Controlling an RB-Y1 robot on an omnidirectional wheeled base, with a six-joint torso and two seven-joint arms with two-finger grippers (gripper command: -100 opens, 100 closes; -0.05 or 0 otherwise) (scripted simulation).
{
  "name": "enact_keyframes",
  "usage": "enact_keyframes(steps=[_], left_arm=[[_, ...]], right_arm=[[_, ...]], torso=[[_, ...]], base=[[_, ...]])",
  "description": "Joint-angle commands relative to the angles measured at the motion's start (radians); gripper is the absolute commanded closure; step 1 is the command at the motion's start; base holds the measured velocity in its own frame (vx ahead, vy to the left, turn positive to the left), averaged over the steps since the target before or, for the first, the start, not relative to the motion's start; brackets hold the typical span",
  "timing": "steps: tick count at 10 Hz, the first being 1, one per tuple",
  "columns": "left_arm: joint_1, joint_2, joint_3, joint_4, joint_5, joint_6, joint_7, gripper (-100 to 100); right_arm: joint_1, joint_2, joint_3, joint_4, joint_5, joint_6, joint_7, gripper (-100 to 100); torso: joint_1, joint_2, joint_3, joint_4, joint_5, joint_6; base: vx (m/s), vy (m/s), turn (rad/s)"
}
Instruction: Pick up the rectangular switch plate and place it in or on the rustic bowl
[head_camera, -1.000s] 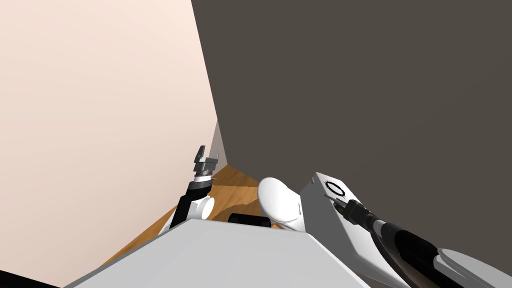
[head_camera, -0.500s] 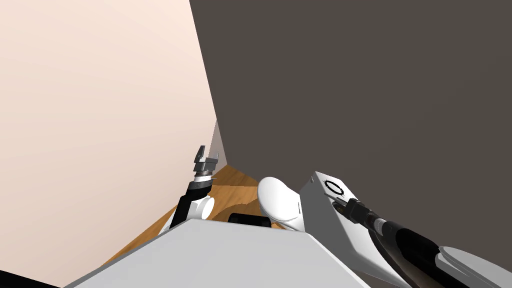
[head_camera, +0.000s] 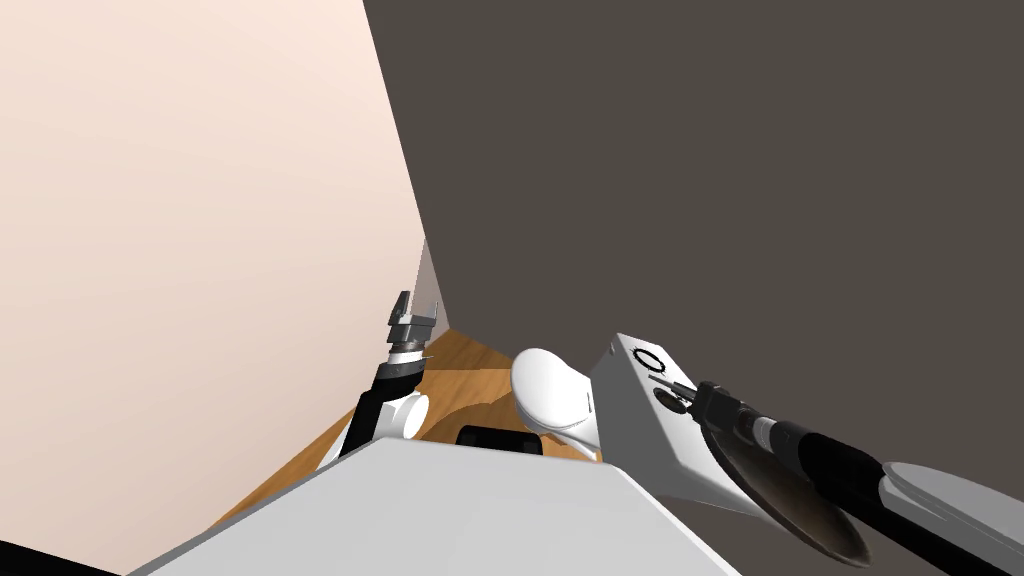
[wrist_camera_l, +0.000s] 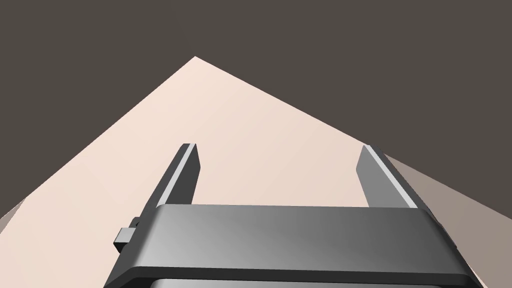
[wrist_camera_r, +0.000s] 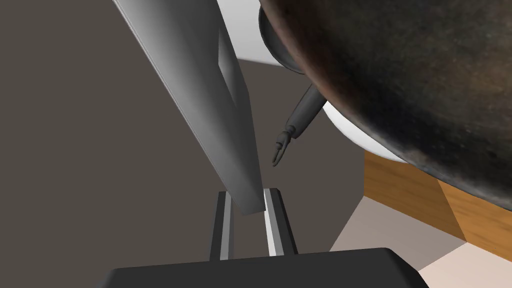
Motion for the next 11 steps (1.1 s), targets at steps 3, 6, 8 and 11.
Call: enact_keyframes(steps=[3, 6, 8, 11], left_arm=[[0.000, 0.000, 0.000, 0.000, 0.000, 0.000, 0.000, 0], [0.000, 0.000, 0.000, 0.000, 0.000, 0.000, 0.000, 0], [0.000, 0.000, 0.000, 0.000, 0.000, 0.000, 0.000, 0], [0.000, 0.000, 0.000, 0.000, 0.000, 0.000, 0.000, 0]], right_arm=[[0.021, -0.082, -0.052, -0.003, -0.002, -0.034, -0.028, 100], [0.041, -0.160, -0.103, -0.005, -0.004, -0.066, -0.055, 100], [0.051, -0.196, -0.126, -0.007, -0.004, -0.081, -0.066, 100], [0.070, -0.265, -0.172, -0.011, -0.005, -0.110, -0.088, 100]], torso=[[0.001, 0.001, 0.000, 0.000, 0.000, 0.000], [0.001, 0.001, 0.001, 0.001, 0.001, 0.000], [0.002, 0.000, 0.000, 0.000, 0.001, -0.001], [0.002, 0.000, 0.000, 0.000, 0.001, -0.001]], base=[[-0.068, -0.012, -0.096], [-0.074, -0.015, -0.104], [-0.048, -0.010, -0.066], [-0.059, -0.019, -0.092]])
